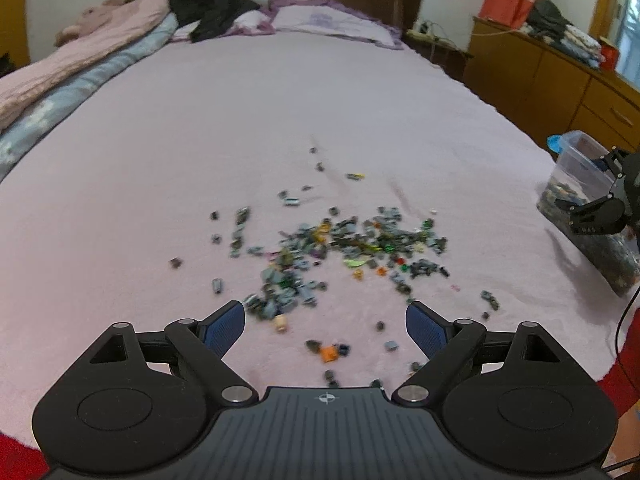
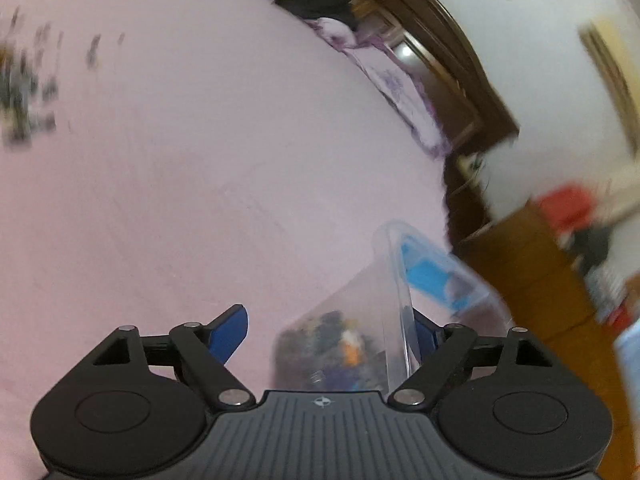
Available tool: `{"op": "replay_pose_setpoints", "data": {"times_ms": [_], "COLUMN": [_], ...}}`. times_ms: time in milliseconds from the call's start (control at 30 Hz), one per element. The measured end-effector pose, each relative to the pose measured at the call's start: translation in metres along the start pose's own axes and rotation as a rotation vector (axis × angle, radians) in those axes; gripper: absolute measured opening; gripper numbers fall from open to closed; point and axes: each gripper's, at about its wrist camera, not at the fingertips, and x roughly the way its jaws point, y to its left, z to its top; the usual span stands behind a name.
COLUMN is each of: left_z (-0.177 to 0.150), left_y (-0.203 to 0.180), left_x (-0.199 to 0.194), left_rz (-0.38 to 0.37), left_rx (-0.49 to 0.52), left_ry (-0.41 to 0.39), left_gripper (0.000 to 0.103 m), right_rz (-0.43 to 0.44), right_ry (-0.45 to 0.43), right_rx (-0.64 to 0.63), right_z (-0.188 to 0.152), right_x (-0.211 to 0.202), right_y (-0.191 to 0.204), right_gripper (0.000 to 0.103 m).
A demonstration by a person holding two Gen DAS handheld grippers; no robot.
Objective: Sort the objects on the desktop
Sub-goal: 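Move both open tools back over the brick pile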
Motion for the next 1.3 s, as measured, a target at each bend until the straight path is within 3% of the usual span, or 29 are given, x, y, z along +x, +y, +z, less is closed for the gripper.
{"op": "replay_pose_setpoints", "data": {"times_ms": [33,133,300,367,500,567,667,767,800,967,1033,1067,1300], "left_z": [-0.001,-0.004,-0.009,-0.011,-0.015,-0.018,-0.022,-0.024,-0.025,-0.03,-0.029,-0.028,0.002], "left_y": [0.004,0.017,0.036,0.04,0.044,0.045,0.046,0.044,0.042,0.025,0.017,0.014,0.006], "left_x": [-0.002,-0.006,-0.005,-0.003,-0.003,-0.003,0.0,0.005,0.007,0.017,0.026,0.03,0.085], "left_rz": [0.005,0.017,0.028,0.032,0.058,0.087,0.104,0.091,0.084,0.044,0.038,0.044,0.142], "left_rx": [-0.014,-0.052,-0.114,-0.125,-0.094,-0.069,-0.044,-0.029,-0.016,0.068,0.111,0.131,0.198], "left_ry": [-0.001,-0.01,-0.005,-0.001,0.002,0.011,0.023,0.035,0.038,0.052,0.049,0.044,-0.013], "left_gripper": [0.088,0.089,0.091,0.091,0.091,0.092,0.094,0.094,0.094,0.098,0.098,0.098,0.099], "right_rz": [-0.041,-0.192,-0.228,-0.182,-0.055,0.0,-0.038,-0.109,-0.095,0.194,0.363,0.407,0.548], "right_ry": [-0.001,0.042,0.074,0.07,0.044,0.033,-0.007,-0.165,-0.197,-0.248,-0.2,-0.177,0.021], "right_rx": [-0.033,-0.089,0.032,0.104,0.238,0.274,0.167,0.112,0.137,0.39,0.477,0.496,0.535], "right_z": [0.002,0.015,0.08,0.108,0.158,0.181,0.208,0.225,0.225,0.206,0.197,0.19,0.102], "right_x": [0.005,0.021,0.0,-0.013,-0.037,-0.047,-0.073,-0.128,-0.146,-0.198,-0.198,-0.197,-0.199], "right_y": [0.003,0.009,0.007,0.016,0.041,0.055,0.077,0.085,0.083,0.058,0.058,0.062,0.143], "right_gripper": [0.066,0.052,0.042,0.045,0.076,0.082,0.085,0.096,0.098,0.103,0.102,0.102,0.094]}}
